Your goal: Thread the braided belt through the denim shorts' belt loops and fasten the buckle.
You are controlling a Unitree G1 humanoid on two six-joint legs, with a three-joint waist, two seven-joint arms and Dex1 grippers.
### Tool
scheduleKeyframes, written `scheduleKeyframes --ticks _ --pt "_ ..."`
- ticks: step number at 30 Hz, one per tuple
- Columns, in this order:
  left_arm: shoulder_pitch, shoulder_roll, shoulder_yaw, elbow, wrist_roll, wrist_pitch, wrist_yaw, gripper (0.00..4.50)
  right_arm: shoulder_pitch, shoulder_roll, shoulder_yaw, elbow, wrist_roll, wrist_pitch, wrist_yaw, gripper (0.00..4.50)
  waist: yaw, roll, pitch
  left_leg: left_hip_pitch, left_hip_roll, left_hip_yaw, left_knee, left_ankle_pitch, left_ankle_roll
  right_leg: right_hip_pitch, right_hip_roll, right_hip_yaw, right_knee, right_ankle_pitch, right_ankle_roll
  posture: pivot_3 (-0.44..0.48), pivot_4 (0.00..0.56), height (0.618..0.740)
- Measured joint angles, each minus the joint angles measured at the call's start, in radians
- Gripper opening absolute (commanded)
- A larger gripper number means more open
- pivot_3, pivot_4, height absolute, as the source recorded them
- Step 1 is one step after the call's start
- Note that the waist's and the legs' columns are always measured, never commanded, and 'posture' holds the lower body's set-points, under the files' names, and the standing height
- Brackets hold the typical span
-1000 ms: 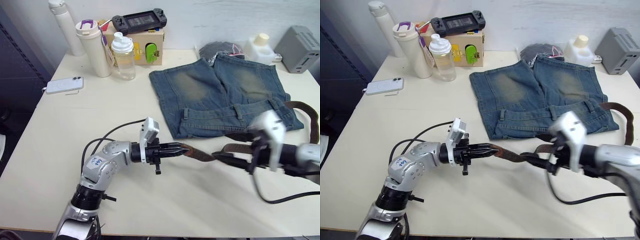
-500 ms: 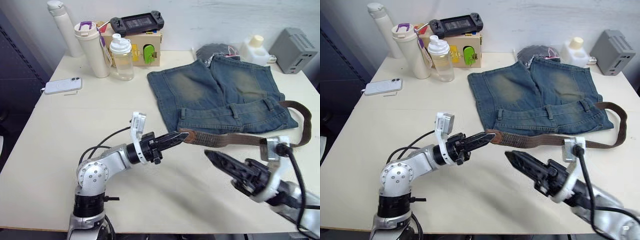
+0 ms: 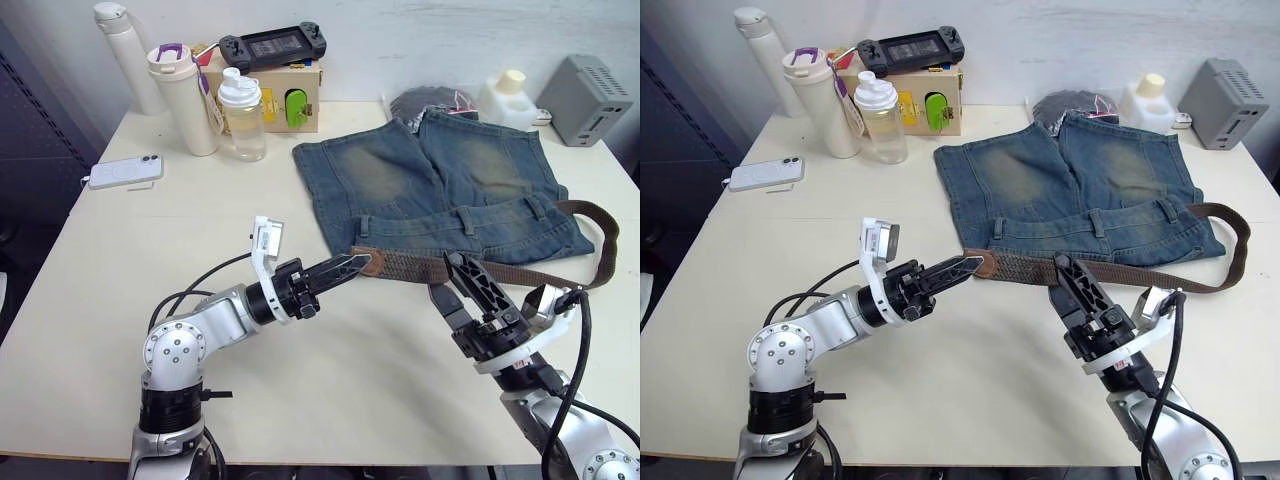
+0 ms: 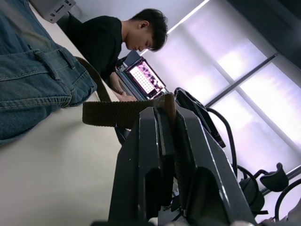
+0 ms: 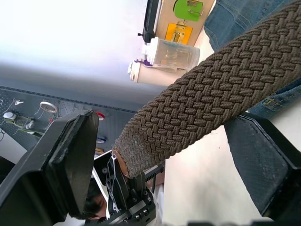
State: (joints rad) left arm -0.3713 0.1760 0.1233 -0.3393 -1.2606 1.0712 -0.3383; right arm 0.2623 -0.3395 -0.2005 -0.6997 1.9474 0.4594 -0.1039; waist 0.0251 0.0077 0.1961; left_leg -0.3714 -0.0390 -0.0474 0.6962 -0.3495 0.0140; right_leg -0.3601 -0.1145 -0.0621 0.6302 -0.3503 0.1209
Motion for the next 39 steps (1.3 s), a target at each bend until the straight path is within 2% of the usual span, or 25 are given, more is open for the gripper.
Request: scheduleKeyframes --ticks 5,8,11,14,17,19,21,22,23,24,27,30,31,32,35,39 --pt "-0.009 0.001 -0.008 0.003 0.000 -0.014 0.001 0.00 -0.011 0.019 0.019 -0.001 -0.006 -0.023 -0.011 1.16 0.000 0.000 0.000 0.000 0.000 0.000 -0.001 0.000 0.000 0.000 0.000 0.000 0.000 0.000 0.000 0.000 0.150 0.690" --pt "-0.009 0.002 -0.015 0.004 0.000 -0.016 0.001 0.00 -0.021 0.030 0.026 -0.002 -0.017 -0.037 -0.017 0.01 0.000 0.000 0.000 0.000 0.000 0.000 -0.002 0.000 0.000 -0.001 0.000 0.000 -0.001 0.000 0.000 0.000 0.150 0.690" --pt "-0.009 0.010 -0.024 0.004 0.005 -0.024 0.001 0.00 -0.028 0.041 0.030 -0.002 -0.024 -0.048 -0.019 0.01 0.000 0.000 0.000 0.000 0.000 0.000 -0.003 0.000 0.000 -0.001 0.000 0.000 -0.001 0.000 0.000 0.000 0.150 0.690" --pt "-0.010 0.038 -0.049 0.003 0.031 -0.034 -0.014 1.30 -0.031 0.045 0.026 -0.002 -0.035 -0.059 -0.019 0.00 0.000 0.000 0.000 0.000 0.000 0.000 -0.004 0.000 0.000 -0.001 0.000 0.000 -0.002 0.000 -0.001 0.000 0.150 0.690" --pt "-0.010 0.086 -0.126 -0.001 0.115 -0.057 -0.084 2.56 -0.043 0.061 -0.050 0.000 -0.034 -0.113 -0.017 0.00 0.001 0.000 0.000 -0.001 -0.001 0.001 -0.004 0.000 0.000 -0.001 0.000 0.001 -0.002 0.000 -0.001 0.000 0.150 0.690" --pt "-0.014 0.105 -0.154 -0.001 0.164 -0.083 -0.117 3.22 -0.038 0.053 -0.093 0.003 -0.029 -0.122 -0.009 0.00 0.000 0.000 0.000 -0.001 -0.001 0.001 -0.004 0.000 0.000 -0.001 -0.001 0.001 -0.002 0.000 -0.001 0.000 0.150 0.690" --pt "-0.036 0.143 -0.208 0.000 0.266 -0.149 -0.166 3.87 -0.016 0.008 -0.145 0.020 -0.011 -0.109 0.009 0.00 0.003 0.001 0.000 -0.001 -0.001 0.001 -0.005 0.000 0.001 -0.001 -0.001 0.000 -0.002 0.000 -0.001 0.000 0.150 0.690" --pt "-0.076 0.188 -0.296 0.025 0.428 -0.280 -0.232 4.41 0.011 -0.034 -0.209 0.053 0.000 -0.087 0.030 0.00 0.006 0.001 0.000 -0.001 -0.002 0.001 -0.005 0.001 0.001 -0.001 -0.001 0.000 -0.003 0.000 -0.001 0.000 0.150 0.690" --pt "-0.084 0.195 -0.311 0.035 0.460 -0.305 -0.245 4.41 0.015 -0.046 -0.224 0.063 0.000 -0.085 0.032 0.00 0.006 0.001 0.000 0.000 -0.002 0.002 -0.005 0.001 0.001 -0.001 -0.001 0.000 -0.003 0.000 -0.001 0.000 0.150 0.690" --pt "-0.101 0.205 -0.353 0.064 0.551 -0.391 -0.281 4.41 0.029 -0.057 -0.262 0.079 0.001 -0.072 0.046 0.00 0.004 0.002 -0.001 0.000 -0.002 0.003 -0.006 0.001 0.002 -0.001 -0.001 0.001 -0.003 0.000 -0.001 0.000 0.150 0.690" --pt "-0.204 0.189 -0.496 0.245 0.823 -0.672 -0.365 4.41 0.041 -0.103 -0.362 0.141 0.002 -0.015 0.084 0.00 0.007 0.003 -0.001 -0.001 -0.002 0.003 -0.007 0.001 0.003 -0.001 -0.002 0.001 -0.004 0.000 -0.001 0.000 0.150 0.690" --pt "-0.291 0.153 -0.582 0.409 1.001 -0.874 -0.401 4.41 0.050 -0.129 -0.418 0.177 0.002 0.039 0.119 0.00 0.008 0.003 -0.001 -0.001 -0.002 0.003 -0.009 0.002 0.003 -0.002 -0.002 0.000 -0.004 0.000 -0.001 0.000 0.150 0.690" --pt "-0.316 0.136 -0.600 0.459 1.044 -0.928 -0.400 4.41 0.054 -0.137 -0.428 0.184 0.003 0.057 0.130 0.00 0.009 0.003 -0.001 -0.001 -0.002 0.003 -0.009 0.002 0.003 -0.002 -0.002 0.000 -0.005 0.000 -0.001 0.000 0.150 0.690" --pt "-0.410 0.075 -0.656 0.640 1.163 -1.047 -0.375 4.41 0.074 -0.158 -0.458 0.199 0.002 0.102 0.164 0.00 0.018 0.003 -0.001 -0.002 -0.002 0.004 -0.010 0.002 0.004 -0.003 -0.002 -0.001 -0.005 0.000 -0.001 0.000 0.150 0.690" --pt "-0.520 0.008 -0.713 0.891 1.318 -1.183 -0.305 4.41 0.071 -0.166 -0.481 0.194 0.003 0.146 0.203 0.00 0.026 0.002 0.000 -0.005 -0.002 0.006 -0.011 0.003 0.005 -0.007 -0.002 0.000 -0.004 0.000 0.000 0.000 0.150 0.690" --pt "-0.659 -0.086 -0.725 1.184 1.451 -1.337 -0.190 3.25 0.061 -0.168 -0.486 0.180 0.004 0.165 0.206 0.00 0.027 0.000 0.001 -0.007 -0.003 0.010 -0.012 0.004 0.007 -0.013 -0.003 -0.001 -0.001 0.001 0.002 0.000 0.150 0.690"
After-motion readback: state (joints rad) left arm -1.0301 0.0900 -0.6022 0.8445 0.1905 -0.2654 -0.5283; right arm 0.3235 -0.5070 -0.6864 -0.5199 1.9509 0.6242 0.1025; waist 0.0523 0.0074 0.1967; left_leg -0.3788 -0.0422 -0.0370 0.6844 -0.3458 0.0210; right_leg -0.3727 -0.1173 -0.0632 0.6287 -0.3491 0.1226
